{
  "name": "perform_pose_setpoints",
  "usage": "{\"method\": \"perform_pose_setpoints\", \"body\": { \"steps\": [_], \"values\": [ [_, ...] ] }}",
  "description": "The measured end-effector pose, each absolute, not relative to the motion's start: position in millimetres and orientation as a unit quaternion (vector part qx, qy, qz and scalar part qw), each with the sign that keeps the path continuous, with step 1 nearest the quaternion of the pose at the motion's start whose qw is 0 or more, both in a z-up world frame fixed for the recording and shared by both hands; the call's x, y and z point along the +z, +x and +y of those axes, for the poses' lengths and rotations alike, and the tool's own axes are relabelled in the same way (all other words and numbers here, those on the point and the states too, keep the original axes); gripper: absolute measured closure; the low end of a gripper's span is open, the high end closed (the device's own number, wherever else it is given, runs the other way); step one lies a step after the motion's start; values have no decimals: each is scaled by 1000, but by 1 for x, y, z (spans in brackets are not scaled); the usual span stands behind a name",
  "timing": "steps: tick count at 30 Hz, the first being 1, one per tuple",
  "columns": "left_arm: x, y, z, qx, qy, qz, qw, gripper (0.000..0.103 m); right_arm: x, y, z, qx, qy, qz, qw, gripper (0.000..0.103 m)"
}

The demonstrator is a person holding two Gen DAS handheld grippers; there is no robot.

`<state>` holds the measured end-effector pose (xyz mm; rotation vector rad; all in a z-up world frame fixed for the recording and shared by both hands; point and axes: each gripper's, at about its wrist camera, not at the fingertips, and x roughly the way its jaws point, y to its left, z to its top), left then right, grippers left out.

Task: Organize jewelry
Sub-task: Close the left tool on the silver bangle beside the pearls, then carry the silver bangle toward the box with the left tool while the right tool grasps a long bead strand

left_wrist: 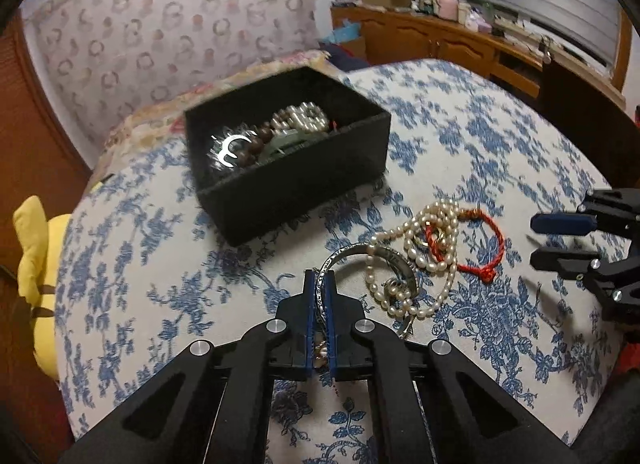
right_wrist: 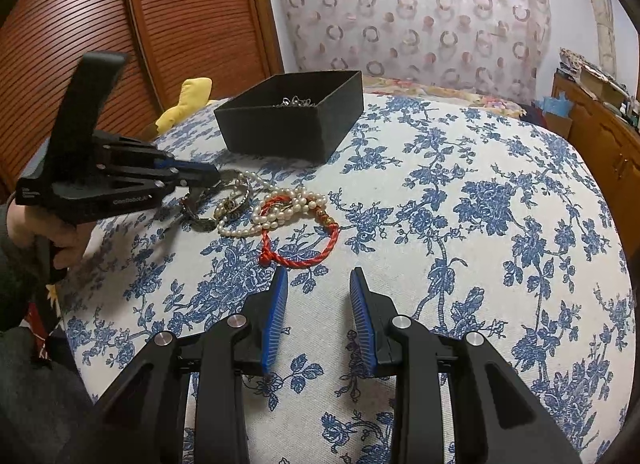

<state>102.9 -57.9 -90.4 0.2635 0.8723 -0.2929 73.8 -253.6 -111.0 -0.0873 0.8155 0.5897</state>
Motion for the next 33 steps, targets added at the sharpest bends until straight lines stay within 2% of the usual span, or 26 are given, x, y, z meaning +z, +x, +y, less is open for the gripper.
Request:
{"method": "perform_pose_setpoints", "body": {
  "steps": [13, 33],
  "values": [
    [-66, 92, -24, -94, 72, 364, 924, 99, -108, 79, -239, 286, -66, 394, 871, 68],
    [-51, 89, -15, -106, 52, 308, 944, 99, -87, 125, -136, 353, -174, 361, 845, 68]
  ]
}}
